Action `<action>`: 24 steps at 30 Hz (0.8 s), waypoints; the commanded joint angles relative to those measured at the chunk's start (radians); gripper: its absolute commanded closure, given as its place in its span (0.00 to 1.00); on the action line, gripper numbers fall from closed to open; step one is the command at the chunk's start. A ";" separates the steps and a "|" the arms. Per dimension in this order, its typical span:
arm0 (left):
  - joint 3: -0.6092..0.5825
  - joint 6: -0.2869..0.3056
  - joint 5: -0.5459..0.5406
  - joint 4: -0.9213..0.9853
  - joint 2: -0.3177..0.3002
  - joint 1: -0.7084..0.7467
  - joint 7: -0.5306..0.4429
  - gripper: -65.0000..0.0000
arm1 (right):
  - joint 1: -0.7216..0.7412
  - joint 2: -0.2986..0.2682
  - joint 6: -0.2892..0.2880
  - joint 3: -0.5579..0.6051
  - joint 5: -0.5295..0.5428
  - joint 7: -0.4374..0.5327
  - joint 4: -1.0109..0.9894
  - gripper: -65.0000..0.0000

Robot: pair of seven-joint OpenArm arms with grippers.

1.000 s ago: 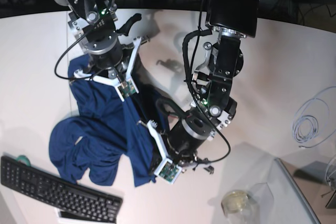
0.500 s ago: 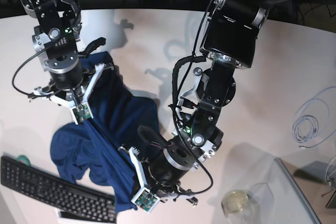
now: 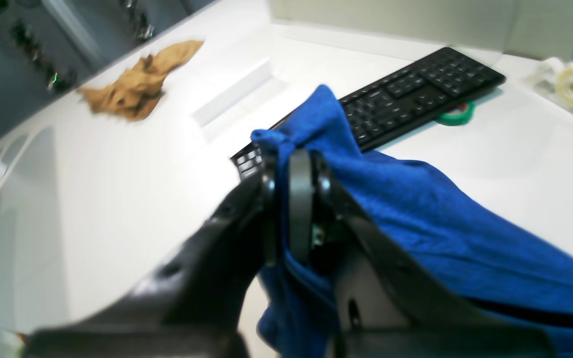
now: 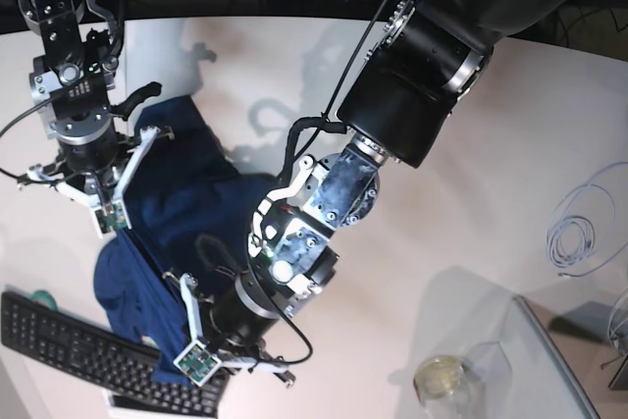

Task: Layout the t-shirt on the table in an organized manner, then fold the t-shirt properly
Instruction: 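Lift the t-shirt with both grippers and shake it out above the table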

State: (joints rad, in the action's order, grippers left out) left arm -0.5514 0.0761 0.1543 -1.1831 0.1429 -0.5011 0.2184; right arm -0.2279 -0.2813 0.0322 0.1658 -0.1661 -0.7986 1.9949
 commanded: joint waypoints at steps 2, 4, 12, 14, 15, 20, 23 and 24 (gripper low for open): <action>-0.062 -0.106 -0.005 0.033 0.014 -0.060 -0.078 1.00 | 0.009 -0.006 -0.004 -0.035 -0.016 0.011 0.017 1.00; -0.101 -0.161 -0.058 0.056 0.014 -0.080 -0.106 1.00 | 0.015 -0.006 -0.045 -0.068 -0.016 0.012 0.017 1.00; -0.100 -0.229 -0.161 0.056 0.014 -0.172 -0.116 1.00 | 0.072 -0.006 -0.308 -0.289 -0.046 0.132 0.017 1.00; -0.100 -0.229 -0.103 0.030 0.014 -0.179 -0.113 1.00 | 0.118 -0.006 -0.386 -0.308 -0.112 0.133 0.019 1.00; -0.100 -0.229 -0.072 0.012 0.014 -0.178 -0.113 1.00 | 0.138 -0.005 -0.415 -0.308 -0.148 0.135 0.019 1.00; -0.051 -0.229 0.072 -0.116 0.014 -0.158 -0.112 1.00 | 0.278 0.000 -0.501 -0.306 -0.324 0.135 0.019 1.00; 0.009 -0.229 0.115 -0.208 0.014 -0.149 -0.110 1.00 | 0.364 0.000 -0.532 -0.308 -0.407 0.133 0.019 1.00; 0.024 -0.229 0.129 -0.237 0.014 -0.149 -0.103 1.00 | 0.384 0.000 -0.536 -0.308 -0.430 0.133 0.019 1.00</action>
State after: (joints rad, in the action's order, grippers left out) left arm -0.5385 -0.1223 0.2676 -1.3975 0.1471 -0.6102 0.1467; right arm 0.1471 -0.2657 -0.5140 -0.1310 -0.5629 -0.6361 2.0006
